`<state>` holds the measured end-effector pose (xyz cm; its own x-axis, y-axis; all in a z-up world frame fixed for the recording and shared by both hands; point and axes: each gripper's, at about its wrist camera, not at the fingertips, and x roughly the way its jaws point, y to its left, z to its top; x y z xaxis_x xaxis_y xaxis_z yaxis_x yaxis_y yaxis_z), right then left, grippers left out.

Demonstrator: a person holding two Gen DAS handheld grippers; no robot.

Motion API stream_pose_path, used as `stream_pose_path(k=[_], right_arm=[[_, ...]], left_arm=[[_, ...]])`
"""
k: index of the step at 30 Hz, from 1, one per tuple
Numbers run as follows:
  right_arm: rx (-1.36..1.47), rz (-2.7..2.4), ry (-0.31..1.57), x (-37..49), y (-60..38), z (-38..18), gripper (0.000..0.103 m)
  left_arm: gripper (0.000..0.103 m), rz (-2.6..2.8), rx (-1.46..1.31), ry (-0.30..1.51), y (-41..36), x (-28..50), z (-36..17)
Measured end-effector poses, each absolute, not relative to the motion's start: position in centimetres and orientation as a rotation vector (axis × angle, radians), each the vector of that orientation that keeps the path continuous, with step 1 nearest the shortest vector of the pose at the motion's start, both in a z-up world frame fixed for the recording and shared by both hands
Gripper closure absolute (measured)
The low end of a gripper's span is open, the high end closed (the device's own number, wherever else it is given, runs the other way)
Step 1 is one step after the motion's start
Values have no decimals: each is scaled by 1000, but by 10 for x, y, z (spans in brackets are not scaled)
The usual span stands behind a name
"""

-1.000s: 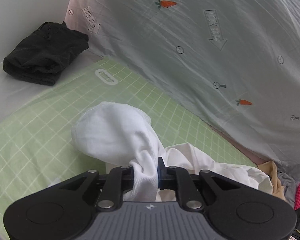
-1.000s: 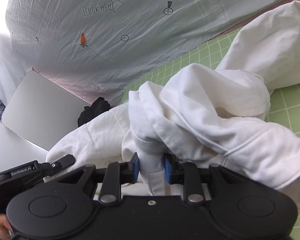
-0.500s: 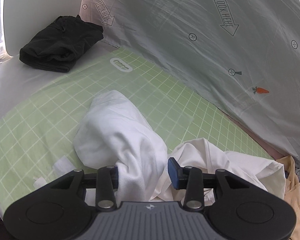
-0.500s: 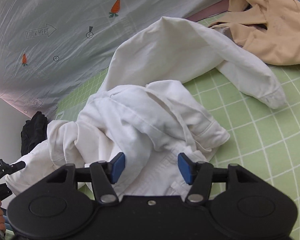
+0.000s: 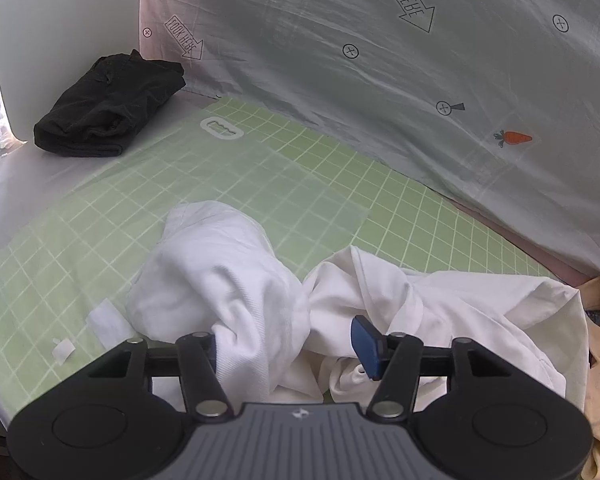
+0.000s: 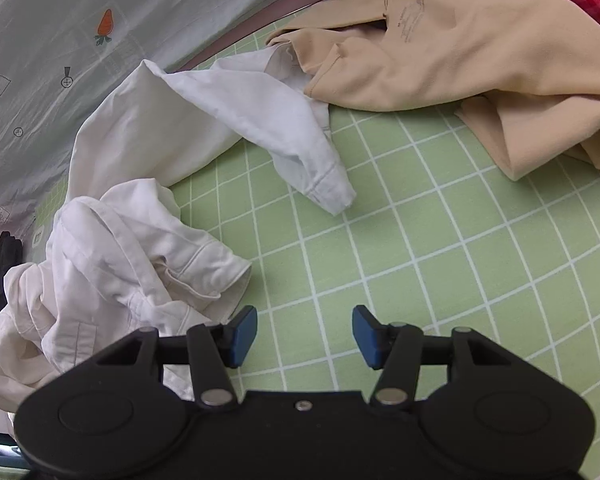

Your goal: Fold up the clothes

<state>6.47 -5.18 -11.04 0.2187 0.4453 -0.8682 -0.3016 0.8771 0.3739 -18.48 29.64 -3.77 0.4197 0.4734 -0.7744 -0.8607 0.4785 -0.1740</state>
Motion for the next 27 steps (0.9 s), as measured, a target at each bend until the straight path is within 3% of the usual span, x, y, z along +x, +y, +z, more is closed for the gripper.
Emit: stream_pose_path(k=[8, 12, 27], right_arm=[[104, 547, 1261, 68, 0, -118, 48], [76, 525, 1237, 76, 26, -117, 49], [-341, 369, 954, 145, 119, -123, 39]], left_arm=[[45, 905, -588, 736, 322, -181, -30], [35, 897, -558, 750, 341, -174, -32], [31, 911, -566, 924, 408, -161, -91]])
